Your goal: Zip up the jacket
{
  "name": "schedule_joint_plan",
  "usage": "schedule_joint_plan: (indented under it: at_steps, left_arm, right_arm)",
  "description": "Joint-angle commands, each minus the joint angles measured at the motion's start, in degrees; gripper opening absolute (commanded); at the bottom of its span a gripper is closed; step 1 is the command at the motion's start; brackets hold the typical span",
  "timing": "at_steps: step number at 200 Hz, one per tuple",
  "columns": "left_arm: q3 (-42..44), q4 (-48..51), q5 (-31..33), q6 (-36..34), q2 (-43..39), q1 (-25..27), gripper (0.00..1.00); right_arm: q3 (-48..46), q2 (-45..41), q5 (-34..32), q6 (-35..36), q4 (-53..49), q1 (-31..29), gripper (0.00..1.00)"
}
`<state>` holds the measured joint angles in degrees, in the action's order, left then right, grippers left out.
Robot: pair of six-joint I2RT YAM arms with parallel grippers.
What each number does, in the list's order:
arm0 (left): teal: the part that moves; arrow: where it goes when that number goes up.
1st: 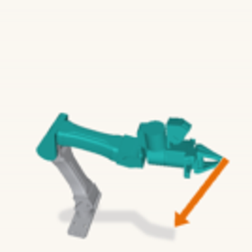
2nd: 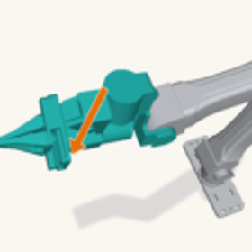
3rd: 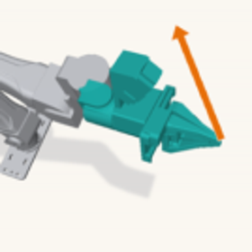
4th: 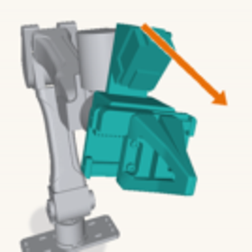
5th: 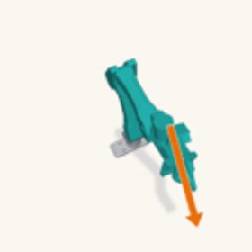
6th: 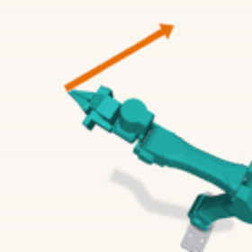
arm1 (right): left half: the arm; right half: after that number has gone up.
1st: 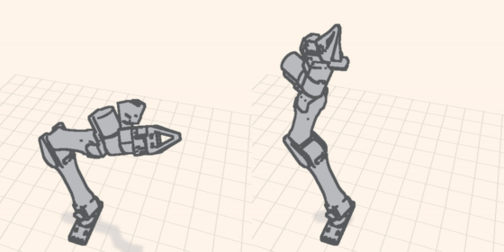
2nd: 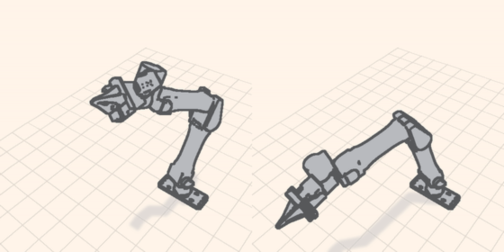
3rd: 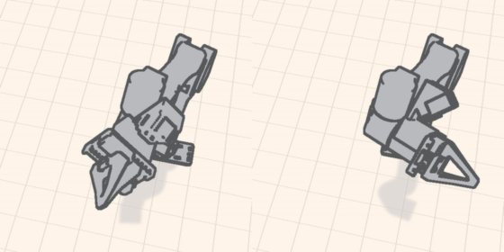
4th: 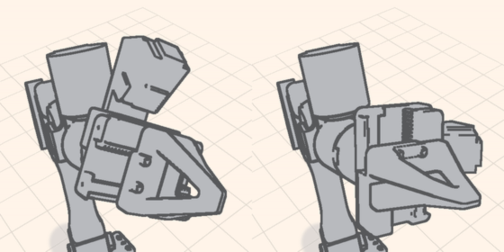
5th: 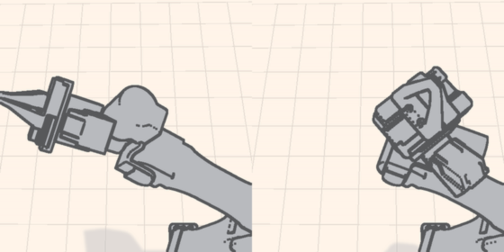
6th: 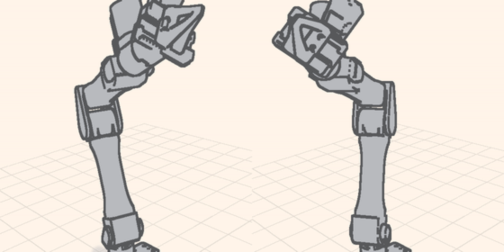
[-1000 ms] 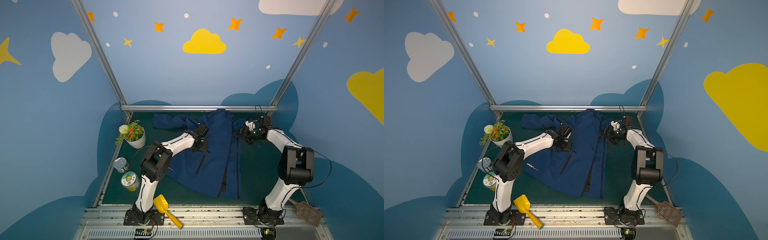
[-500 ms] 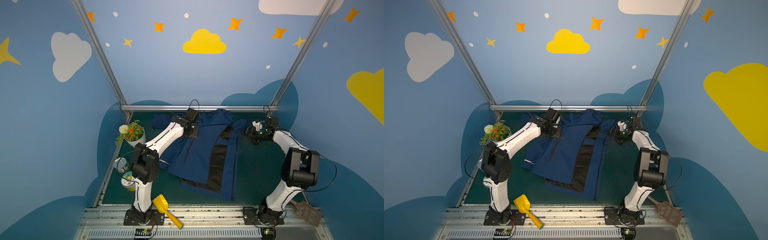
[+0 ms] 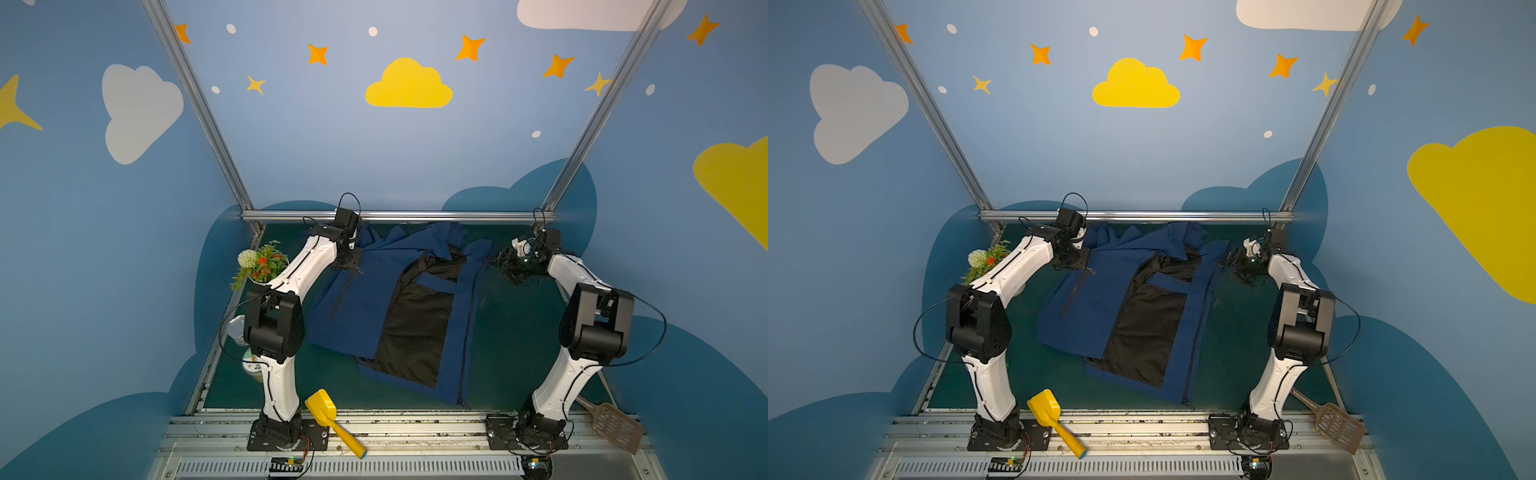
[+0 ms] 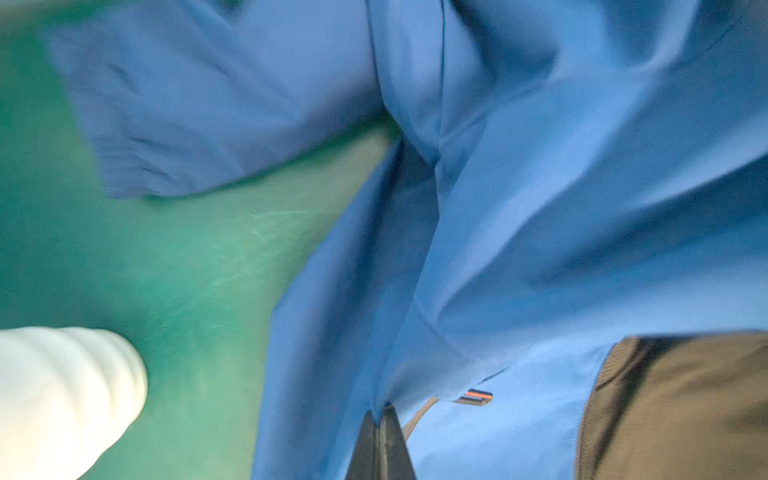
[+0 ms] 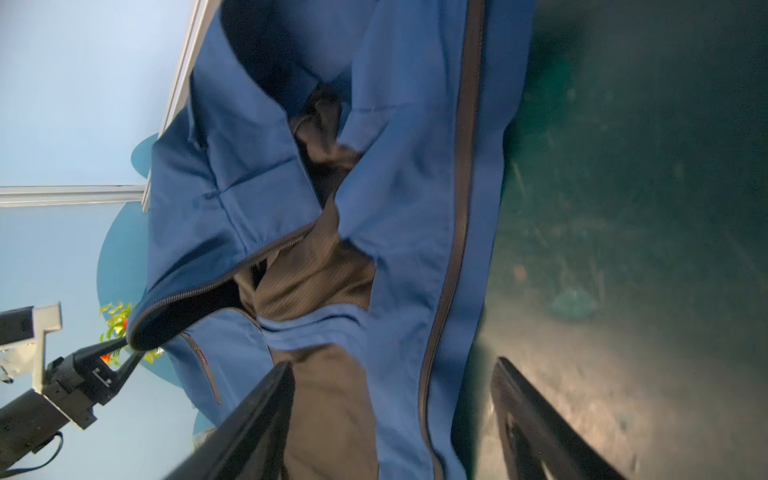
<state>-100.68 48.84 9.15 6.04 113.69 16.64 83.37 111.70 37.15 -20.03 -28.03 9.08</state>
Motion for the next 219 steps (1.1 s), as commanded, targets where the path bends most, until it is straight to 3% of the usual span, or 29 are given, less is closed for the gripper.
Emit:
schedule_joint_plan:
  at_steps: [1, 16, 33, 50, 78, 99, 148, 174, 219]
  left_arm:
    - [-0.41, 1.35, -2.47, -0.89, 3.80, 0.01, 0.21]
    - [-0.26, 1.06, -1.71, -0.49, 2.10, 0.60, 0.36]
    - [1.29, -1.37, 0.21, -0.30, -3.05, 2.58, 0.63]
    - [0.99, -1.15, 0.79, -0.57, -6.73, 5.28, 0.73]
    - [-0.95, 3.17, 3.23, 2.82, -8.48, 13.02, 0.75]
    - [-1.09, 4.25, 3.70, 7.23, -7.25, 22.35, 0.76]
    - [-10.49, 6.45, 0.08, 15.54, 6.66, 40.18, 0.78]
    - [-21.90, 12.17, -0.26, 17.20, 16.25, 45.03, 0.79]
    - [-40.41, 22.19, -4.60, 17.92, 30.24, 47.43, 0.78]
  right_arm:
    - [2.50, 2.63, -0.23, 1.49, 4.06, 0.24, 0.75]
    - [3.21, 4.09, -1.59, 1.09, 6.45, 0.37, 0.75]
    - [5.38, 6.78, -1.14, 0.47, 7.73, 0.89, 0.75]
    - [7.11, 9.59, 0.69, -0.88, 10.42, 1.16, 0.75]
    - [10.96, 14.12, 2.02, -1.33, 11.09, 1.30, 0.73]
    - [13.17, 16.94, 3.82, -1.71, 11.66, 1.29, 0.71]
    - [15.40, 20.35, 8.52, -2.33, 14.12, 0.85, 0.63]
    - [15.41, 21.17, 9.17, -2.90, 14.84, 0.50, 0.58]
    - [14.50, 21.73, 9.42, -4.09, 16.00, 0.39, 0.55]
